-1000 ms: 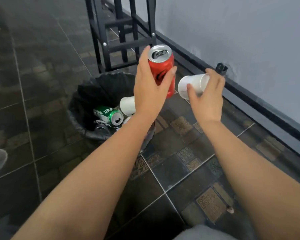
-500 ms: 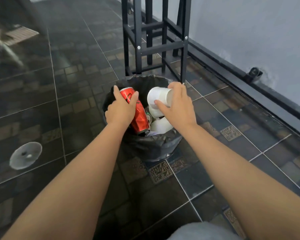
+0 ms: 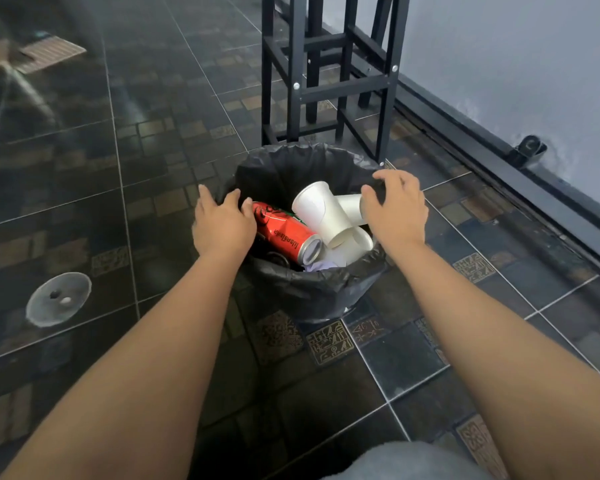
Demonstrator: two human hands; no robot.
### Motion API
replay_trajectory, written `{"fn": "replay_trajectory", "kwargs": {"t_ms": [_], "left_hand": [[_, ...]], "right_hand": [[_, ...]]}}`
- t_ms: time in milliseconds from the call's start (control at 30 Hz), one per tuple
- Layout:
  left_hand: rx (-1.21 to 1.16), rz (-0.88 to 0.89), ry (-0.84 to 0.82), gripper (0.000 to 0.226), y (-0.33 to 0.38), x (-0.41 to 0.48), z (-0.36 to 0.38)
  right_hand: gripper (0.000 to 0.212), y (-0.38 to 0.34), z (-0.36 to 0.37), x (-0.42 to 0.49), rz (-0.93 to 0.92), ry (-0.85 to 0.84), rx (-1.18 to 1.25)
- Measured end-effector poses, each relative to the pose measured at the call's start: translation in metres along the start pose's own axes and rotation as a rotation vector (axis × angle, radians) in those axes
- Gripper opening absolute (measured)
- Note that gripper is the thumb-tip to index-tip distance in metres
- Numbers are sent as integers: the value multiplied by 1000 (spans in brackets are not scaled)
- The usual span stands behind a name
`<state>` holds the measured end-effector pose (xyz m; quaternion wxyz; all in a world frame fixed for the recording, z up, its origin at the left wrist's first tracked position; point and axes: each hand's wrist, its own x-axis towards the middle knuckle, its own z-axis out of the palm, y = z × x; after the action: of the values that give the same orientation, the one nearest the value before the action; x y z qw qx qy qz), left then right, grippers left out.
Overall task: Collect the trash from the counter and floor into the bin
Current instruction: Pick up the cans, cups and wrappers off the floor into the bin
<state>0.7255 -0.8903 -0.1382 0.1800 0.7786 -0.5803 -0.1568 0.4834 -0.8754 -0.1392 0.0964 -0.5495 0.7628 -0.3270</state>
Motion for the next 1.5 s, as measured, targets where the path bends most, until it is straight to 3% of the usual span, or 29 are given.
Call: {"fn": "replay_trajectory", "kwargs": {"t_ms": [200,367,500,767,933,1167,1500], "left_hand": [[-502,-37,-76,37,-9,2,1],[-938,-126,-78,39,-8,-2,3],[-1091,-194,-101,46,-8,2,6],[-1150,-230,-152,52,1,12,3],[-1102,-287,-212,48,16,-6,-39],[-1008,-328,-350,45,71,-32,-165],[-963,-131,-508,49,169,-69,-382]], "right_hand": [[46,12,-2,2,186,-230,372],[52,9,-5,0,250,-248,569],[54,8,-4,1,278,-224,643],[58,6,-10,3,427,-217,751],[57,-27,-57,-3,551,-224,715],[56,-115,-181,-14,710,-207,679],[57,-275,-400,-43,800,20,711]]}}
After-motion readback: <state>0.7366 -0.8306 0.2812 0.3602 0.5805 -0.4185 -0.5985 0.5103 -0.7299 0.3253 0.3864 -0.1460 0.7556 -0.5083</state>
